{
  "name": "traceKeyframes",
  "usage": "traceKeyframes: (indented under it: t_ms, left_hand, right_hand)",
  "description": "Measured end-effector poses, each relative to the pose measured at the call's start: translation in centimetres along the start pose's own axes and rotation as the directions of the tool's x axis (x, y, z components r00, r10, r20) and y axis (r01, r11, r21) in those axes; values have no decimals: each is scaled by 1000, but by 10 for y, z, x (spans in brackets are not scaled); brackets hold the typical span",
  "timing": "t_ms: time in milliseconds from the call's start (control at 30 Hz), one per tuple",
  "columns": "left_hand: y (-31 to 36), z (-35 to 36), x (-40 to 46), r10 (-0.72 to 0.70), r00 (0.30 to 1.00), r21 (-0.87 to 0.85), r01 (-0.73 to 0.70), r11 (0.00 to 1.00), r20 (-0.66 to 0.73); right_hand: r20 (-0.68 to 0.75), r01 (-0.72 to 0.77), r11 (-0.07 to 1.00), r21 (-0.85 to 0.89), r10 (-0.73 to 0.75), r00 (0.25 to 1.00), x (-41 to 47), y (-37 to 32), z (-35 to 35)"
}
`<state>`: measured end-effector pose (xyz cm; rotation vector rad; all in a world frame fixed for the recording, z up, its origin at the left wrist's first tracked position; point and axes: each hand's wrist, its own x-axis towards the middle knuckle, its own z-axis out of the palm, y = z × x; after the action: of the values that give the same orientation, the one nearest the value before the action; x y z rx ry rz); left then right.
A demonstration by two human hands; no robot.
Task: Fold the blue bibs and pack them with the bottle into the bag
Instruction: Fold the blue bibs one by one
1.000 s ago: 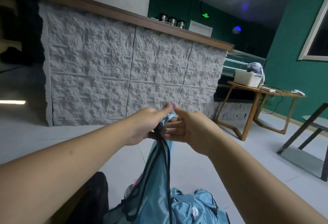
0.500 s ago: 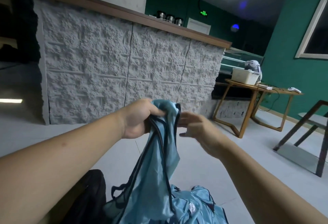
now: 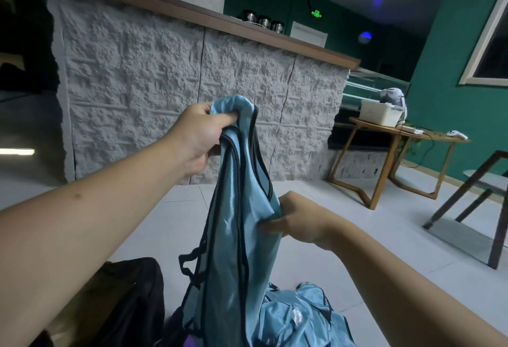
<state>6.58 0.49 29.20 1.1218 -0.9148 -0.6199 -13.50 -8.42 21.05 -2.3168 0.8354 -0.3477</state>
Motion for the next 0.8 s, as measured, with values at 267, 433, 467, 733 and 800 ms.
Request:
traceKeyframes:
  t_ms: [267,433,467,733,800]
  left_hand:
    - [7,-30,6,-57,993,-153,41,987,-104]
    - [4,-29,4,-53,993,-145,37,989,-107]
    - [4,-28,4,-52,995,-146,39,989,-88]
    - [-2,-17,-2,-58,997,-64,61,996,46]
    - [-5,-17,-3,-71,995,-33,74,997,68]
  right_hand:
    - [-246,117,952,283,-46,968,1,12,-11]
    - [-235,274,954,121,-241,942,-3,4,-7]
    - [-203,279,959,53,-264,943,-4,-1,-6]
    - [-27,338,940,-54,-340,940,-6,-16,0]
    - [-43,349,933,85,-347,937,-5,-17,1]
